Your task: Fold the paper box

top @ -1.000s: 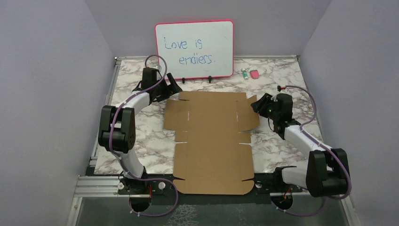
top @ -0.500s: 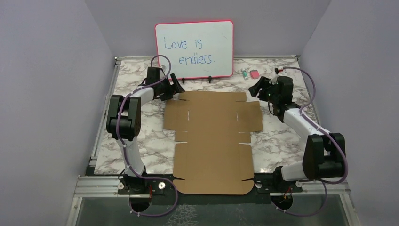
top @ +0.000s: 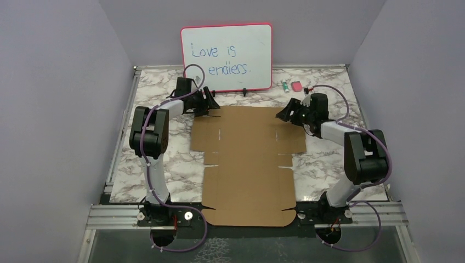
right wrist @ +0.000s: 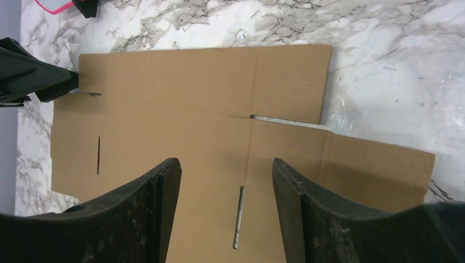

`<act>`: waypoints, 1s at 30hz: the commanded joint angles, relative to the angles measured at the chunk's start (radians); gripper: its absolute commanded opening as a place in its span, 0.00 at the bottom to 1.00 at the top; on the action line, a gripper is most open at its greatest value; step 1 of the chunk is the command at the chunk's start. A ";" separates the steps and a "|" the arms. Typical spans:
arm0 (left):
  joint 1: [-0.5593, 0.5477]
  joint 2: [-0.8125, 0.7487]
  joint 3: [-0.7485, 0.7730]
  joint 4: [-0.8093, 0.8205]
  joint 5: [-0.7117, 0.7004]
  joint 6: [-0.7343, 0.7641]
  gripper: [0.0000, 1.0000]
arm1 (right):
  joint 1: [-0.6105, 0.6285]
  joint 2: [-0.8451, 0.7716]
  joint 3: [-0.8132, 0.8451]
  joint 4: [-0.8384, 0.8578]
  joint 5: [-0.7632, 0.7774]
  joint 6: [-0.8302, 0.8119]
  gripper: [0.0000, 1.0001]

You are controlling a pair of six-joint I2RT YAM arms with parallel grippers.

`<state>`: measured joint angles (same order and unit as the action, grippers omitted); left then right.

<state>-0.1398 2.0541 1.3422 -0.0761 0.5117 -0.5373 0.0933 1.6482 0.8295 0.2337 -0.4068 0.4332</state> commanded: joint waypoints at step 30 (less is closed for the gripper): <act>-0.232 -0.080 0.084 -0.086 -0.339 0.201 0.19 | 0.081 0.131 0.002 0.093 -0.031 0.030 0.68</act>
<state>-0.3298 2.0029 1.3773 -0.1127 0.2916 -0.4099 0.1635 1.7573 0.8013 0.3141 -0.4358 0.4618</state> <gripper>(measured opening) 0.195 0.677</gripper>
